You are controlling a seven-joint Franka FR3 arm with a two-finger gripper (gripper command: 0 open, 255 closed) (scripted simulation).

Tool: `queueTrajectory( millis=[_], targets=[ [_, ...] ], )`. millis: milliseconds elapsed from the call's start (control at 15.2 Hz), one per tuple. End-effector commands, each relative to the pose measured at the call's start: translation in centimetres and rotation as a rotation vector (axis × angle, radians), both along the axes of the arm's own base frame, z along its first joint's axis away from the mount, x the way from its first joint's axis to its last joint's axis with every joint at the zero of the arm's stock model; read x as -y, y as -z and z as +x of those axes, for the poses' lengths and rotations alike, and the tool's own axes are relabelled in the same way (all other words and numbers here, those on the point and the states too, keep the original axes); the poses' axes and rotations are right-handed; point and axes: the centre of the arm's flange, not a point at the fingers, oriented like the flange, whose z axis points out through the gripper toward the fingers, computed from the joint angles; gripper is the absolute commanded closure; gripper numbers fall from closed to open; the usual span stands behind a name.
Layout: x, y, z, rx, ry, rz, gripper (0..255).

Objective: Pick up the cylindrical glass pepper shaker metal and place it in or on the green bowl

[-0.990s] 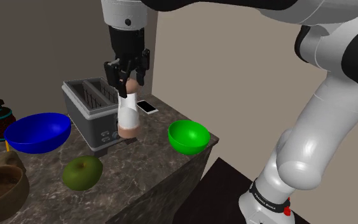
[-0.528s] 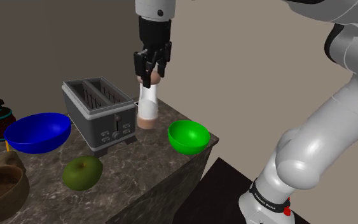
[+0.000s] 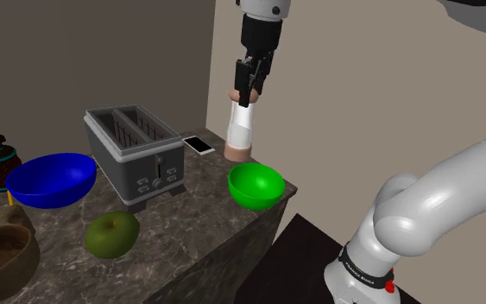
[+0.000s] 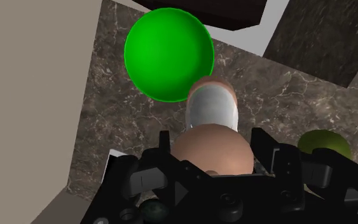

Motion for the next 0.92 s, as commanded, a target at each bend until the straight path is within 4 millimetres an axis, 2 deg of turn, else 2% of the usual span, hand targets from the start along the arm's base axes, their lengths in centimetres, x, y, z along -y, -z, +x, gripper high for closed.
queueTrajectory(
  millis=[0, 396, 858],
  targets=[
    [2.4, -0.5, -1.0, -0.001, -0.001, 0.001, 255],
    [9.3, -2.5, -4.2, -0.001, -0.001, 0.001, 255],
    [9.3, 1.2, -4.2, -0.001, -0.001, 0.001, 255]
  ],
)
